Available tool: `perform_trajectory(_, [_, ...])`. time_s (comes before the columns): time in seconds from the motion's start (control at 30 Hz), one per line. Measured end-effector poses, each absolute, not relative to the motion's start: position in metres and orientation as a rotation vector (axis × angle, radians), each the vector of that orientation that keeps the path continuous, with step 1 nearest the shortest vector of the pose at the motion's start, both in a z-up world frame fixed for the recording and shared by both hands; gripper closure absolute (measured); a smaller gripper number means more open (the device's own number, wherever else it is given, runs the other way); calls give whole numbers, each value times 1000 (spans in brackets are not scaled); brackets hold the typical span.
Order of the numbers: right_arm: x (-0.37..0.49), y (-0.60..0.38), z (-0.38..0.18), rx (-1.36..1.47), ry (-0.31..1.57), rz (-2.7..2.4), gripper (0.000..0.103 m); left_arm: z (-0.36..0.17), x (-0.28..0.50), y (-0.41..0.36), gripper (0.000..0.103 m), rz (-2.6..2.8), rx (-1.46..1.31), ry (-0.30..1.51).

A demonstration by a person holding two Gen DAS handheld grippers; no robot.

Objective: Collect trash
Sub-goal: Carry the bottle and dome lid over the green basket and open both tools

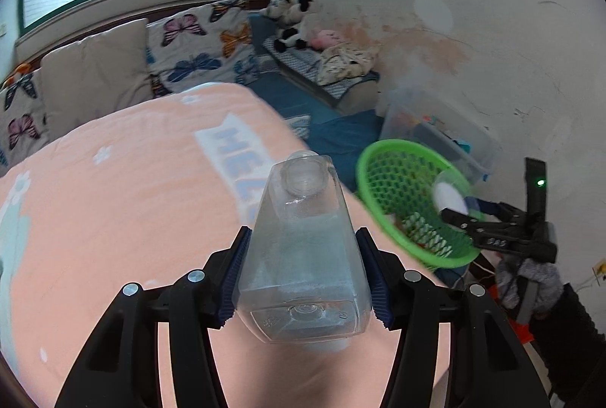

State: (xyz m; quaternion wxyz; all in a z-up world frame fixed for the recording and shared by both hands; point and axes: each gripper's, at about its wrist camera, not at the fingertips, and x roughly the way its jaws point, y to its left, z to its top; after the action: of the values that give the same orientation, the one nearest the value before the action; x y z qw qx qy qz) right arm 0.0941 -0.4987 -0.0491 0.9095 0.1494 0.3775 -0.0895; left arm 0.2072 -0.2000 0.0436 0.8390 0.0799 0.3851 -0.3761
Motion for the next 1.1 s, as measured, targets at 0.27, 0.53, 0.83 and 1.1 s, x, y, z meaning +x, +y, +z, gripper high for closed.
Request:
perform_trajectory(0.27, [74, -516, -53, 328, 765, -202, 8, 41, 195, -270, 49, -883, 222, 827])
perform_trajectory(0.53, [44, -526, -43, 322, 730, -229, 8, 21, 183, -337, 49, -947, 315, 871])
perform_trajectory(0.83, [19, -542, -45, 372, 708, -245, 8, -15, 170, -391, 49, -975, 411, 949])
perform_trajectory(1.1, [13, -546, -54, 396, 724, -241, 8, -45, 169, -411, 49, -971, 446, 1017])
